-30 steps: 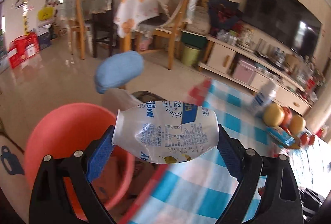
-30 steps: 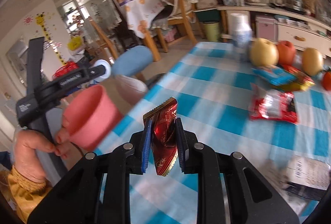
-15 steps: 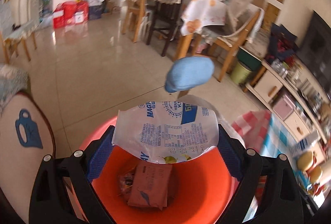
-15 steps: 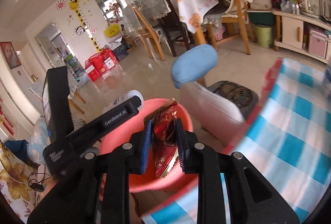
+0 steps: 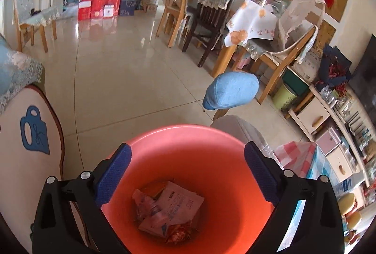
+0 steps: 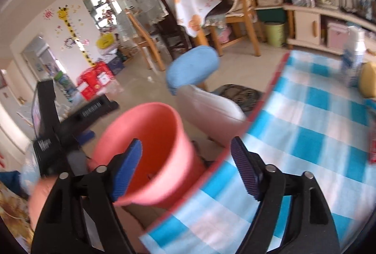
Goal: Collect trash
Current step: 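Return both tools to the table toward the remaining snack packets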
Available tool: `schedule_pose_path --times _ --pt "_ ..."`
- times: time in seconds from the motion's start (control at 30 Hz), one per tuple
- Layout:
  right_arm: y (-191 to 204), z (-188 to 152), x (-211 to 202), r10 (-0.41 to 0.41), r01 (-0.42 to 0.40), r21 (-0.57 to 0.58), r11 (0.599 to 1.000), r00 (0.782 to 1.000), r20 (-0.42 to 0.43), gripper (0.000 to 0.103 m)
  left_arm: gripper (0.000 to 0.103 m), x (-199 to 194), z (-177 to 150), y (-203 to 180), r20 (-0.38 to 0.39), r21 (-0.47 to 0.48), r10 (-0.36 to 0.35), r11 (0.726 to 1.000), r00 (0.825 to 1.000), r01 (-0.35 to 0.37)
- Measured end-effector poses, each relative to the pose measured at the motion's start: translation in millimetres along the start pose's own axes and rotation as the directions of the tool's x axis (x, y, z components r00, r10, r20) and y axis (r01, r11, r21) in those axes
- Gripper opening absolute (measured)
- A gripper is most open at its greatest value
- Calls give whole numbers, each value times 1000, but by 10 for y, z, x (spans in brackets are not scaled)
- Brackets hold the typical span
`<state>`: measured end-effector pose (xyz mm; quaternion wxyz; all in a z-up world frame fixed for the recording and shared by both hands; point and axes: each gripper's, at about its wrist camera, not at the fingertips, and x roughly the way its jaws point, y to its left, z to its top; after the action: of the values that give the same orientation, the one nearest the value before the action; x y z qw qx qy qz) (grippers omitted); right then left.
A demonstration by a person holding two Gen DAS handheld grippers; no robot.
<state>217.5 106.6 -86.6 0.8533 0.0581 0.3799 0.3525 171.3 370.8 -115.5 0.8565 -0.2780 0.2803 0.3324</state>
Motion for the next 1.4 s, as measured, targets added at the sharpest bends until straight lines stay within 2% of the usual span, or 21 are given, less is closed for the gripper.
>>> schedule_pose_path --times 0.17,0.27,0.37,0.6,0.67,0.9,1.1,1.23,1.4 --pt "-175 -272 -310 -94 95 -38 995 995 13 86 96 -123 -47 -165 42 40 -64 997 997 63" --pt "-267 -428 -428 -124 124 -49 991 992 14 89 96 -205 -89 -349 64 116 -92 990 994 84" --pt "-335 -579 -591 -134 136 -61 989 990 32 91 96 -321 -164 -578 91 208 -127 972 988 105" --pt "-434 -833 -868 -170 175 -109 979 984 55 93 96 -580 -367 -997 119 315 -224 932 967 177" --pt "-456 -893 -962 -171 178 -127 976 983 66 96 96 -608 -463 -1118 87 340 -271 913 959 227" --pt "-494 -1037 -1250 -212 231 -178 957 970 120 99 96 -640 -819 -1501 -8 443 -335 844 942 303" --pt "-595 -1096 -1358 -221 238 -147 960 968 121 99 96 -747 -1126 -1725 -36 529 -387 775 921 347" --pt "-646 -1135 -1414 -224 239 -140 961 968 112 99 96 -788 -1249 -1803 -81 541 -428 739 900 400" --pt "-741 -1170 -1508 -216 228 -121 966 970 111 99 96 -847 -1412 -1889 -118 585 -453 687 883 431"
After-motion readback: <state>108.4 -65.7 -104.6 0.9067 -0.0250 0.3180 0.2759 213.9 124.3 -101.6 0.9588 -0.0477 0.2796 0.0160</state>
